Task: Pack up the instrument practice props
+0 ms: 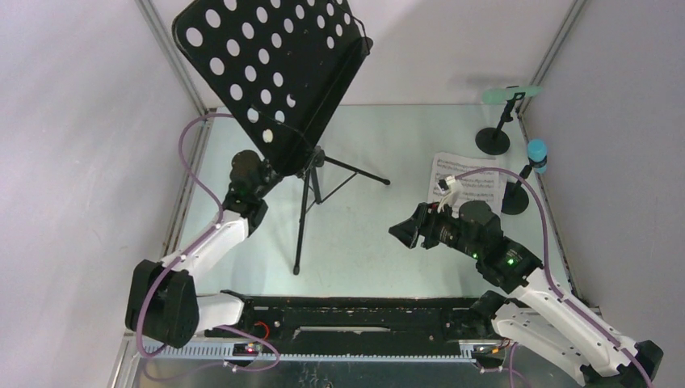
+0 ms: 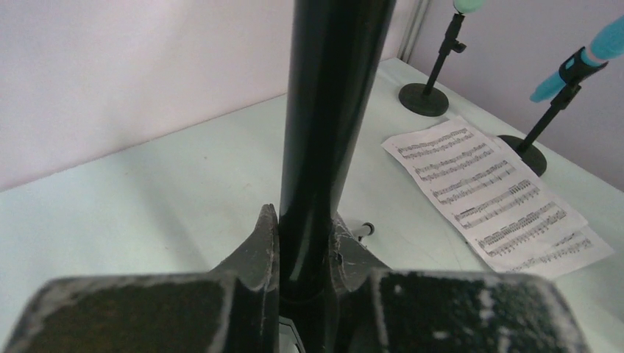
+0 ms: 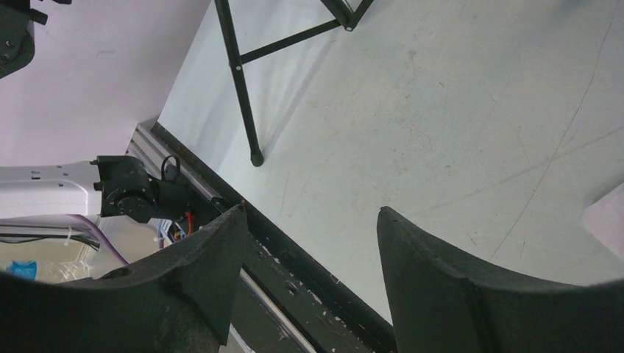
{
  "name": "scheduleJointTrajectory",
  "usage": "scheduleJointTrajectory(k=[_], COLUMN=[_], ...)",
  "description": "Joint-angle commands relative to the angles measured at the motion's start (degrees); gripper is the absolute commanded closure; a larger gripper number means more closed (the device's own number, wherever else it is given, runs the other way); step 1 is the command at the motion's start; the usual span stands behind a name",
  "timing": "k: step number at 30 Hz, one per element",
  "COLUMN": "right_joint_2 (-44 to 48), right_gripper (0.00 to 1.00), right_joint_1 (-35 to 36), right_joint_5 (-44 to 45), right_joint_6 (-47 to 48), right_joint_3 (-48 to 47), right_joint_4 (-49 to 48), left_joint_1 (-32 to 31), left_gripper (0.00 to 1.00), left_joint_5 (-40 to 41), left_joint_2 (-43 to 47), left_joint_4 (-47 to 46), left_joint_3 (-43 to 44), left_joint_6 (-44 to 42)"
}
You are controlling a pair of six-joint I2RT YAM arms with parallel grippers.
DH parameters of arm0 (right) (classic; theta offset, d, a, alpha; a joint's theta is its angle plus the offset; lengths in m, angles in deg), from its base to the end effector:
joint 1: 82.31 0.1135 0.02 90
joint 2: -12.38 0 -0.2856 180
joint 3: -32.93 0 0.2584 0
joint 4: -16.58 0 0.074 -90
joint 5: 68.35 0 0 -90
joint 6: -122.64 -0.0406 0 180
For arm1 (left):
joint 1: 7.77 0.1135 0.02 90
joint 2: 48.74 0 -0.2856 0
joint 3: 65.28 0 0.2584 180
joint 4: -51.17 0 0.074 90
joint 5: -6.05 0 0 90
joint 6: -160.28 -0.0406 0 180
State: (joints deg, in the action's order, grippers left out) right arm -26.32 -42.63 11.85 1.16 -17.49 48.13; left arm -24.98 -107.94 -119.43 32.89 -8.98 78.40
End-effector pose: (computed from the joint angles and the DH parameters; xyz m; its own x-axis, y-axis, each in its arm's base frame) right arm 0.1167 0.1058 0.3059 -0.6156 0.1579 -0.7721 -0.5053 0.6727 0.5405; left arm 0.2690 -0.1006 0.3264 -0.0288 -0.1262 -0.9916 0.6604 0.7423 -0.1136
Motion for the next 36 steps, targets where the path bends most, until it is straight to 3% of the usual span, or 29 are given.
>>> scheduleJointTrajectory(k=[1, 5, 13, 20, 36], right_joint_2=[0.38, -0.42, -2.4, -5.86, -27.42], right_gripper=[0.27, 0.27, 0.27, 0.28, 0.34], right_joint_1=[0.83, 1.04, 2.36, 3.2, 3.87], right_joint_5=[2.17, 2.77, 5.3, 7.68, 10.9], right_joint_6=[-0.82, -1.2, -2.98, -6.19, -36.23], right_joint_3=[-0.93, -0.96, -0.84, -0.89, -0.32], right_joint_4=[-0.52, -1.36, -5.06, -11.36, -47.65], left_joint_1=[-3.9, -7.54, -15.35, -16.71, -17.15], left_gripper=[1.0, 1.0, 1.0, 1.0, 1.0], left_joint_5=[9.9, 16.27, 19.94, 17.01, 16.72], left_joint_2=[3.25, 5.24, 6.71, 4.96, 5.28], left_joint_4=[-0.95, -1.47, -1.65, -0.61, 3.1], left_joint_3=[-0.29, -2.1, -2.52, -3.09, -6.64], left_joint_6=[12.53, 16.61, 16.39, 16.85, 11.9])
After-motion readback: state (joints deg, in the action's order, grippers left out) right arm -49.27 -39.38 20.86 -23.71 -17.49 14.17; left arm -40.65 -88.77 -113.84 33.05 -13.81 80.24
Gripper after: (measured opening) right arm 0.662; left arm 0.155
